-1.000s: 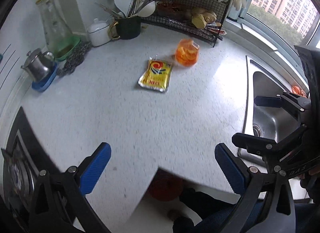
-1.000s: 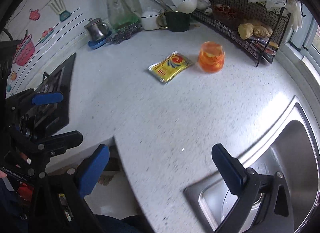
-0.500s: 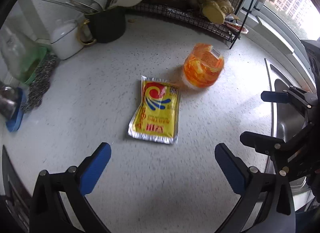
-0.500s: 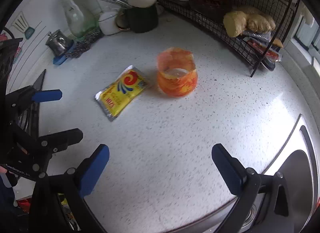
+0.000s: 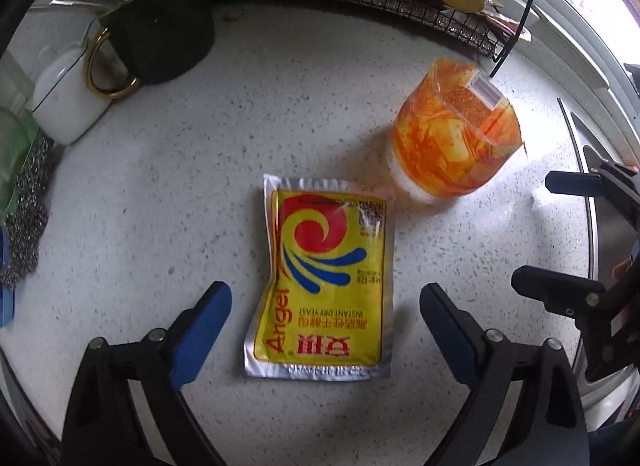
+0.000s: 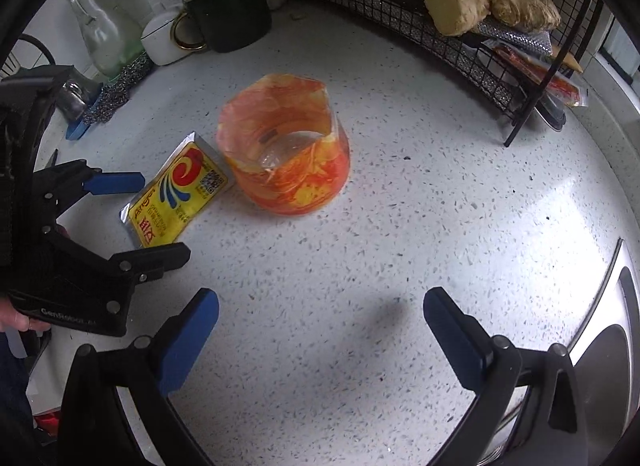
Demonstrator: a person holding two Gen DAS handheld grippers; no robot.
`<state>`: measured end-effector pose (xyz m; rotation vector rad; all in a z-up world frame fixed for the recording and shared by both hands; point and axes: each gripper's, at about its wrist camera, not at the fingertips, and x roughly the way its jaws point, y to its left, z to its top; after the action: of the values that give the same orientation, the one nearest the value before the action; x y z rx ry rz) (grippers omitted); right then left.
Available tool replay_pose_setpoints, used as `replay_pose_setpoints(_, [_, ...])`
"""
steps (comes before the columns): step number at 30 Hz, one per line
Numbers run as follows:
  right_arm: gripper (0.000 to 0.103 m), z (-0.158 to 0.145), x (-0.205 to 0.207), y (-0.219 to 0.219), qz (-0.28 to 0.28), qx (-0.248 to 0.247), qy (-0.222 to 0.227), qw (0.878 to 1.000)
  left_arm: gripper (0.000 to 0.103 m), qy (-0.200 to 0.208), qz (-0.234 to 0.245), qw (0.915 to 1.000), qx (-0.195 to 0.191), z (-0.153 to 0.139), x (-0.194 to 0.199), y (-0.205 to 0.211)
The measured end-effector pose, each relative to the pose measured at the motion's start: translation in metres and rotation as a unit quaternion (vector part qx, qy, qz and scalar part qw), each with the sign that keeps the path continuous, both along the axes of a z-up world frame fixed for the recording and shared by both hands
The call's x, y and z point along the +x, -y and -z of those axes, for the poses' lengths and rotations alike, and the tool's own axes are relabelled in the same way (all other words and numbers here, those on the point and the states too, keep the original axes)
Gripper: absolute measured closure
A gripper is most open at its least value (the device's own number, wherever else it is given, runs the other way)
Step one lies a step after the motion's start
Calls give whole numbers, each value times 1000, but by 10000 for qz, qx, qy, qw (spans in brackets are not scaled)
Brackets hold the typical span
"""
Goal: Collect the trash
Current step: 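Grasp the yellow Angel yeast packet with the left gripper, then grasp the orange plastic cup with the right gripper while the left gripper holds the packet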
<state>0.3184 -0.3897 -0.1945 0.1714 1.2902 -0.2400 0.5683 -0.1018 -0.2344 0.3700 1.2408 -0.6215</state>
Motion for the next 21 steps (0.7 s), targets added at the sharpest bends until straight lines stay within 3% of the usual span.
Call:
replay_pose_setpoints(3, [1,-3,-3,4,63,16,30,10000,19,30,-32,10000,-32,-1,6,4])
replay_pose_setpoints(5, [1,-3,-5,8,96,17,46,9999,43,157,39,9998,82,-3,4,8])
replay_pose_setpoints(8, [0,-6,-11,15,139,37,81,9999,60,54,-72,9999,-56,-8,0,11])
replay_pose_setpoints(15, [0,-4,3,9,-9,56,152,9999,66,46,-355,9993,-129,-14,-17,-3])
replay_pose_setpoints(21, [1,-6,22,5,-195,-37,268,9994,66,274,-782,9963,-223,-33,-23,-20])
